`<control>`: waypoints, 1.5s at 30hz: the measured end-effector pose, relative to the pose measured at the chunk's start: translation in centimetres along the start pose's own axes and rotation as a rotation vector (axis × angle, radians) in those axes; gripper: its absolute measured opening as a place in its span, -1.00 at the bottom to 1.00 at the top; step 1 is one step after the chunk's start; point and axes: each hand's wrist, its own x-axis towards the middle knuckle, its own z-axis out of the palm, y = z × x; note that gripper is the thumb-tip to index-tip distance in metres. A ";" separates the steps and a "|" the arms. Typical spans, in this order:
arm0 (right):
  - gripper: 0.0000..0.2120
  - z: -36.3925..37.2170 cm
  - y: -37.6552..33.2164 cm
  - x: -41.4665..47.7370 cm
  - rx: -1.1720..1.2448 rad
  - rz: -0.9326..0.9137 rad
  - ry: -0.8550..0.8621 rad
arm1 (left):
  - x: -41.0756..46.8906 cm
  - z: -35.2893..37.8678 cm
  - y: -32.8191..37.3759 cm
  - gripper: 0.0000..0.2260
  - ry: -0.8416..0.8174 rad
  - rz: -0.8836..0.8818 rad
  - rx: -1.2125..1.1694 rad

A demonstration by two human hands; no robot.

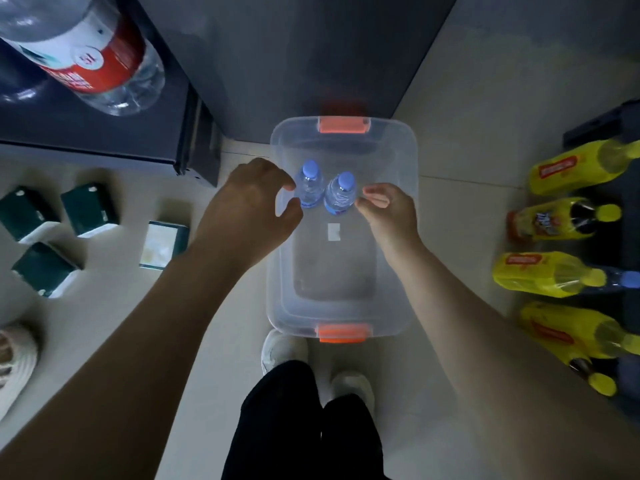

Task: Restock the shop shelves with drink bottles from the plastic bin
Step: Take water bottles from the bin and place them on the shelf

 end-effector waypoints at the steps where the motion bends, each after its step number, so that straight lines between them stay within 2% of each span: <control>1: -0.86 0.4 0.6 0.9 -0.007 -0.009 0.006 | 0.6 0.9 -0.6 -0.76 -0.002 -0.002 0.001; 7: -0.78 2.8 3.4 5.6 -0.074 -0.112 0.039 | 3.4 5.8 -3.7 -0.79 -0.038 0.026 -0.019; 16: -0.64 4.5 6.3 9.6 -0.084 -0.144 0.020 | 5.9 10.0 -6.0 -0.75 -0.084 0.078 -0.023; 27: -0.54 5.1 7.4 10.3 0.086 -0.142 0.020 | 6.2 11.0 -6.2 -0.72 -0.104 0.100 -0.022; 31: -0.55 3.8 6.9 9.3 0.120 -0.129 0.037 | 6.0 10.0 -5.4 -0.69 -0.086 0.110 -0.030; 35: -0.66 1.4 4.6 7.1 0.151 -0.147 0.039 | 5.6 7.6 -2.5 -0.72 -0.075 0.139 -0.042; 42: -0.62 -5.6 -3.4 0.9 0.249 -0.192 0.131 | 4.1 0.0 4.7 -0.65 -0.059 0.213 -0.051; 45: -0.75 -9.6 -8.1 -2.9 0.316 -0.190 0.169 | 3.1 -5.1 9.1 -0.60 -0.055 0.250 0.005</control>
